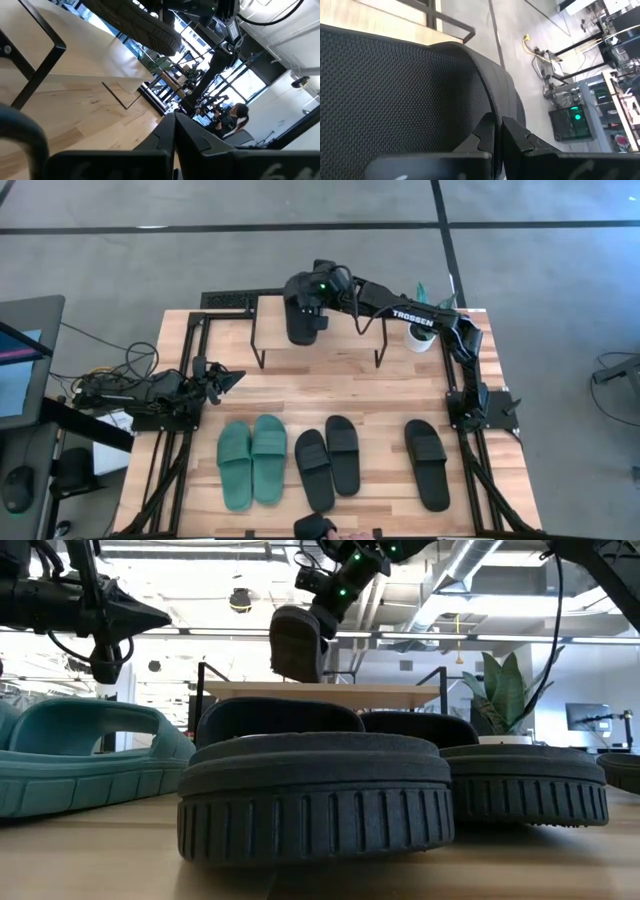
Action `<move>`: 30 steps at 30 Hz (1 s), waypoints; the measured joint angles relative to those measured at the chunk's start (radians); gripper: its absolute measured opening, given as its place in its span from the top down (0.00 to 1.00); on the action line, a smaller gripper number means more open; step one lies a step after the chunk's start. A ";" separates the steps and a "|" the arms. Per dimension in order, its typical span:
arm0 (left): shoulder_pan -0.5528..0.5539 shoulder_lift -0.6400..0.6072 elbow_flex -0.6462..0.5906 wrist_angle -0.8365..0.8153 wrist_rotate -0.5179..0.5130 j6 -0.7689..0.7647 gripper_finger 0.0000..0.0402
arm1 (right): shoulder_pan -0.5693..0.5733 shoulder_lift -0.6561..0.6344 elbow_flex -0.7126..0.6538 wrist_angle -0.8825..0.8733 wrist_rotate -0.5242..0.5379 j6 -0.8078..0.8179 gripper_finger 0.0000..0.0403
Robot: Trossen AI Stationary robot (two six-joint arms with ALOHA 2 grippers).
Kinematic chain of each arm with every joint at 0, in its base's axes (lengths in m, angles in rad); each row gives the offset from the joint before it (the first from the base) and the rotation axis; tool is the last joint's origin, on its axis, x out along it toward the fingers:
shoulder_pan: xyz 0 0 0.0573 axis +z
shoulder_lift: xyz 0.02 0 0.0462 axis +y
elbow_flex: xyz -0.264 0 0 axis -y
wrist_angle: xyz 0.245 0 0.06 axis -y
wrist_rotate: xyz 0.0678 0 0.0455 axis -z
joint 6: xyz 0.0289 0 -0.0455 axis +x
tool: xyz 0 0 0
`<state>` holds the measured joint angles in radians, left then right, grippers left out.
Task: Pick and place slides into the shelf
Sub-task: Put the black slide on the shelf
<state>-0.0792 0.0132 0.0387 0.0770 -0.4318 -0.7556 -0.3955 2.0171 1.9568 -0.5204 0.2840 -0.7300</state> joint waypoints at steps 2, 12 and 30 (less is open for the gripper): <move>0.000 0.000 0.000 0.000 0.000 -0.003 1.00 | -0.001 0.000 0.000 -0.021 0.001 0.003 1.00; 0.000 0.000 0.000 -0.004 0.007 -0.011 1.00 | 0.016 0.071 0.001 -0.075 0.040 0.032 1.00; 0.000 0.000 0.000 -0.020 0.030 -0.011 1.00 | 0.031 0.096 0.000 -0.030 0.107 0.049 1.00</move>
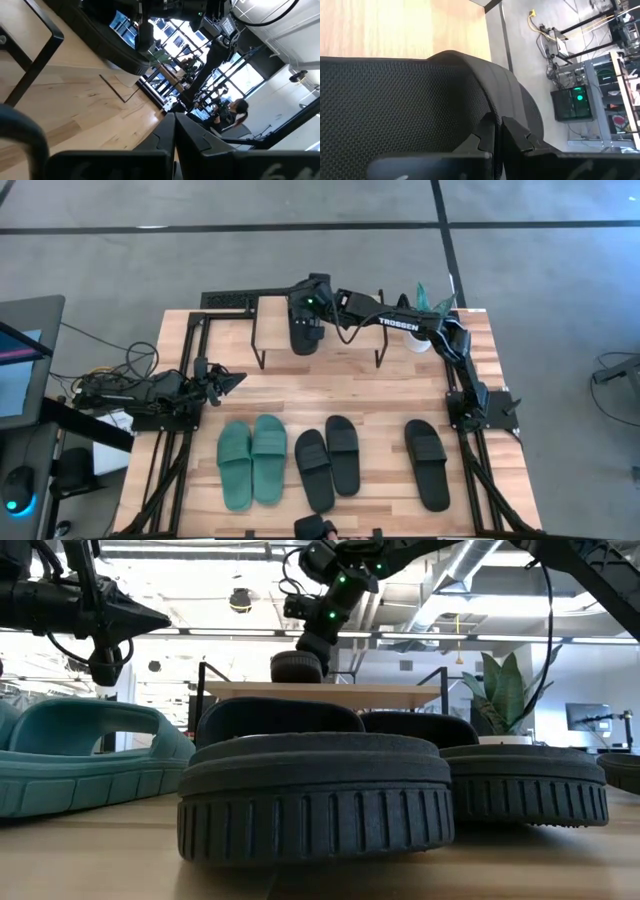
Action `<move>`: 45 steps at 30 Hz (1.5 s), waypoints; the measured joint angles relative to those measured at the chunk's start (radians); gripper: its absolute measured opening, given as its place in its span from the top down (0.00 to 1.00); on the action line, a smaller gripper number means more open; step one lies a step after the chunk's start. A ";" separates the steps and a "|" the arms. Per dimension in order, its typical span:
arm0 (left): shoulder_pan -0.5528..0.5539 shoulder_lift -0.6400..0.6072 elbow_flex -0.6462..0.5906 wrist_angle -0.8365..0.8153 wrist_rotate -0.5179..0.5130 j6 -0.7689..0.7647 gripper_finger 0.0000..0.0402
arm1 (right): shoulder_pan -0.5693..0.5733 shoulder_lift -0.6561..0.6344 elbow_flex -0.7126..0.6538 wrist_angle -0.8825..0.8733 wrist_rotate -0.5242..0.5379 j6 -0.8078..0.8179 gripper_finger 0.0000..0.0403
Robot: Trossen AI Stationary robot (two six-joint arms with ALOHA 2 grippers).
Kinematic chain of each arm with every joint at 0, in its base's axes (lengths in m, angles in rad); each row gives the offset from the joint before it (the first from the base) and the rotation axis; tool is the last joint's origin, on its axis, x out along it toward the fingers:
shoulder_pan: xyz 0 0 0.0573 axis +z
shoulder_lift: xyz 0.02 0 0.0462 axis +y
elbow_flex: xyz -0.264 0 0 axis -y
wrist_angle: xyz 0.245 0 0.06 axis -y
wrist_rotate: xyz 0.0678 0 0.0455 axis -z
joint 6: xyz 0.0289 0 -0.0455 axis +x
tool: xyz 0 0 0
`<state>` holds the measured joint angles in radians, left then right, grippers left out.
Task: Pick and place slides into the shelf
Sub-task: Put the black slide on the shelf
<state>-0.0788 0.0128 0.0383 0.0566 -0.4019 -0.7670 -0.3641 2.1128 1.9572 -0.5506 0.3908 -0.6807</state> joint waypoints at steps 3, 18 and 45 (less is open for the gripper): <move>0.000 0.000 0.000 0.000 0.000 0.000 1.00 | 0.000 0.000 0.000 -0.017 -0.001 0.000 0.97; 0.000 0.000 -0.010 0.001 -0.002 -0.001 1.00 | -0.002 0.000 0.000 -0.046 -0.001 0.054 0.82; 0.000 0.000 -0.010 0.001 -0.002 -0.003 1.00 | -0.005 -0.010 -0.002 -0.040 -0.019 0.124 0.82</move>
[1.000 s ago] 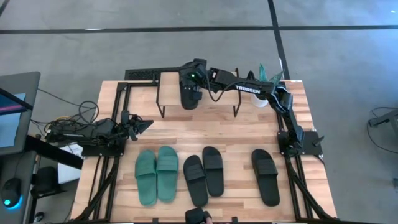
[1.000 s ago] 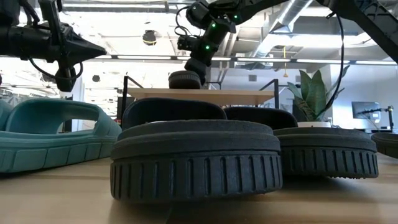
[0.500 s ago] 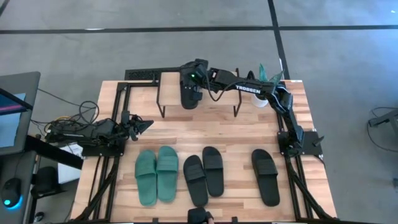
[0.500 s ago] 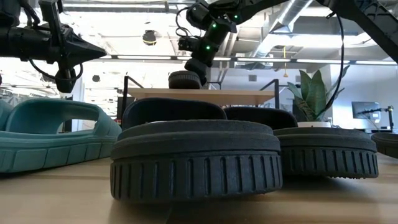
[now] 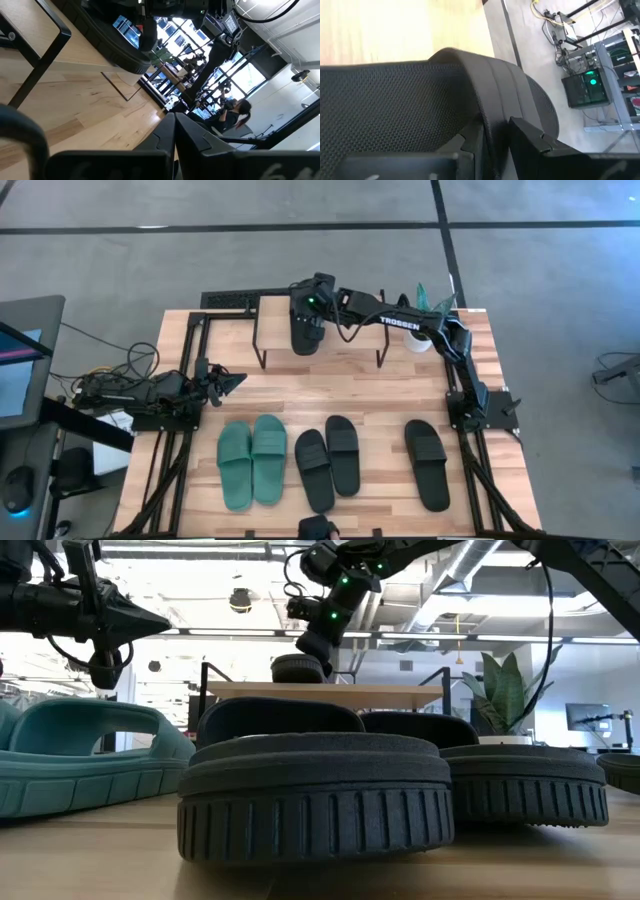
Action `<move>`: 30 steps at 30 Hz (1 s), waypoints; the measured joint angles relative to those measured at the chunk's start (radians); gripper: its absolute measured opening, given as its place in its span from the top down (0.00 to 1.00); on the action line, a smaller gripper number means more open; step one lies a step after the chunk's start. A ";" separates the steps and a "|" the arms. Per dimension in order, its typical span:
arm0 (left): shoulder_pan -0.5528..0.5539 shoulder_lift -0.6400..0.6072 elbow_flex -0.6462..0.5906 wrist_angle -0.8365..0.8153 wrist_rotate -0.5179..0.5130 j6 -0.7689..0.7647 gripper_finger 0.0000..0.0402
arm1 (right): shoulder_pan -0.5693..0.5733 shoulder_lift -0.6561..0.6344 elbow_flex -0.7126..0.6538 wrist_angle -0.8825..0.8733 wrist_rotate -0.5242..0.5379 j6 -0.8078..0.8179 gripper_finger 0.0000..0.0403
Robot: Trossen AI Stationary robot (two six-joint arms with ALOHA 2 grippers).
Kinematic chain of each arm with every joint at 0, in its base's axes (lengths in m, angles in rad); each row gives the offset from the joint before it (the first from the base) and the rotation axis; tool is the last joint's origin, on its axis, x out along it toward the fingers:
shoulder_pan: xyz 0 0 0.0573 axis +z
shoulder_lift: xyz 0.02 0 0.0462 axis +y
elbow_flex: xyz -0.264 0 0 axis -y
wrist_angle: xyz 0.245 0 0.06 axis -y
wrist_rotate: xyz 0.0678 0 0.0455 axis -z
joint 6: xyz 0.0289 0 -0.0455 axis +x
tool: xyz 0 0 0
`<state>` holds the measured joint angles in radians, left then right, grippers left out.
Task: Pick and place slides into the shelf
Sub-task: Put the black slide on the shelf
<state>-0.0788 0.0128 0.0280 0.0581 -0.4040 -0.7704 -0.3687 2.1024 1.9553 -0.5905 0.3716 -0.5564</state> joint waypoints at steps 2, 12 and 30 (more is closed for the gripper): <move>0.000 0.000 0.000 0.000 0.000 0.000 1.00 | 0.000 -0.001 0.000 0.008 -0.008 0.000 0.82; 0.000 0.000 0.000 0.000 0.001 0.001 1.00 | 0.001 -0.009 0.000 0.006 -0.053 0.000 0.74; 0.000 0.000 0.000 0.000 0.001 0.000 1.00 | 0.032 -0.082 0.001 -0.075 -0.059 0.010 0.48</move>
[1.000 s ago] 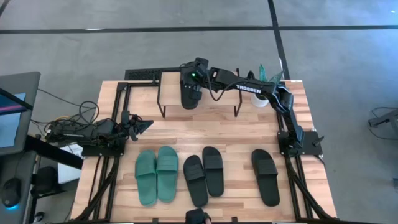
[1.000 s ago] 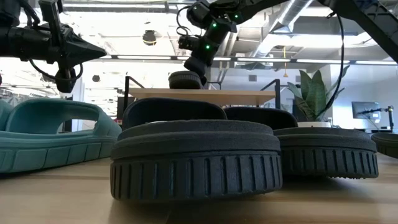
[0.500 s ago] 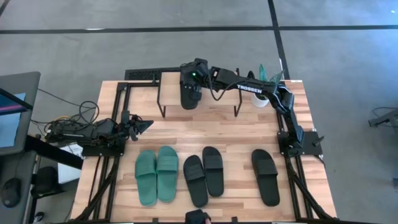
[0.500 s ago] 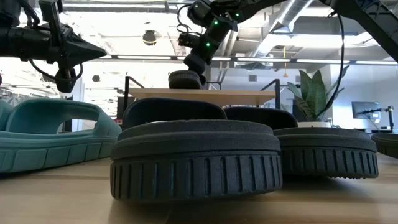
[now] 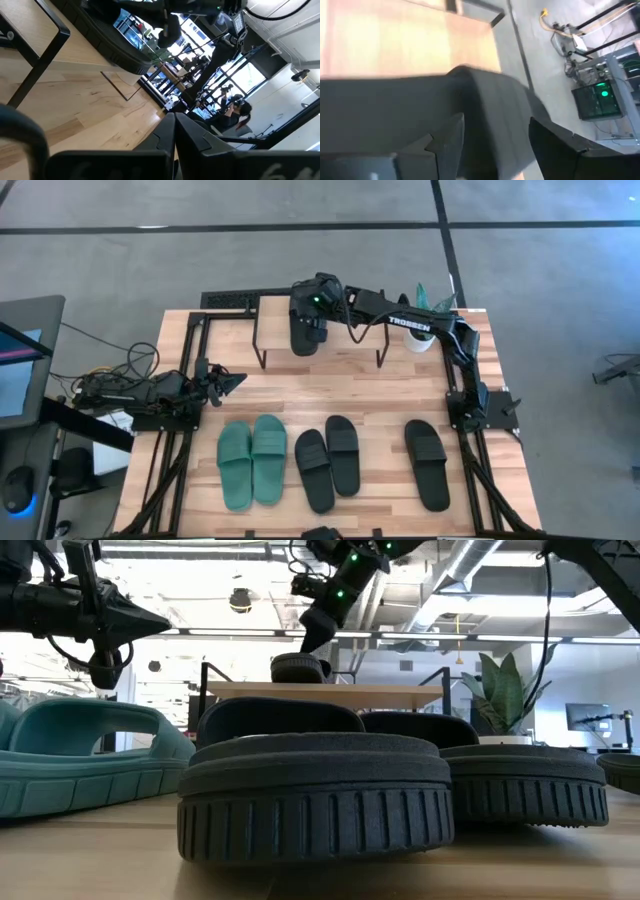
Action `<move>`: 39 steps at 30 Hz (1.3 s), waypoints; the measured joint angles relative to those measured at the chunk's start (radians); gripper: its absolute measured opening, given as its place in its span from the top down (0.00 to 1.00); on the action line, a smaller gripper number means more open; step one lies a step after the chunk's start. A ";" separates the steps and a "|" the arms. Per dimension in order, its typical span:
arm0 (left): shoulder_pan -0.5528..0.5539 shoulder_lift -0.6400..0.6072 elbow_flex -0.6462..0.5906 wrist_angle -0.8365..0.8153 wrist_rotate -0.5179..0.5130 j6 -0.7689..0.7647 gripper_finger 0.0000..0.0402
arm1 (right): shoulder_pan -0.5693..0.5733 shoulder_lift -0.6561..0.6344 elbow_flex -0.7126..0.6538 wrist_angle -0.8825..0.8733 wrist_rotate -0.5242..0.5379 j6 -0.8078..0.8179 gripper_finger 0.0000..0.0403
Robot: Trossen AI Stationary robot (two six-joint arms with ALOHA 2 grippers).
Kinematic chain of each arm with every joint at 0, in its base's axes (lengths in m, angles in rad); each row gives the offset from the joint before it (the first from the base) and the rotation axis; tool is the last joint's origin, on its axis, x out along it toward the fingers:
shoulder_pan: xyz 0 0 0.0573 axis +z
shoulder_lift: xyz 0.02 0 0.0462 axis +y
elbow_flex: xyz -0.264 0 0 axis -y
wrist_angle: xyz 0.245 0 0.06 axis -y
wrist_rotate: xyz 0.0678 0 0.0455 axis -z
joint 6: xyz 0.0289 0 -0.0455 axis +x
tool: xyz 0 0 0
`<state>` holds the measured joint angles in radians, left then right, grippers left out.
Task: Pick and place slides into the shelf
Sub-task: Put the black slide on the shelf
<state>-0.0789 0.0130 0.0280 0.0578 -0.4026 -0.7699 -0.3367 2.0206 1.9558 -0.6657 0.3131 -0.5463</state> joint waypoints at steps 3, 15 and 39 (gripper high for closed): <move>0.000 0.000 0.000 0.000 0.001 0.000 1.00 | 0.021 -0.033 0.002 -0.033 -0.006 -0.009 0.49; 0.000 0.000 0.000 0.000 0.000 0.001 1.00 | 0.144 -0.238 0.001 -0.389 -0.047 0.081 0.55; 0.000 0.000 0.000 0.000 0.040 -0.011 1.00 | 0.488 -0.413 0.001 -0.827 -0.041 0.542 0.61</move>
<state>-0.0792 0.0128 0.0280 0.0578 -0.3622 -0.7811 0.1512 1.6081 1.9571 -1.4932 0.2720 -0.0047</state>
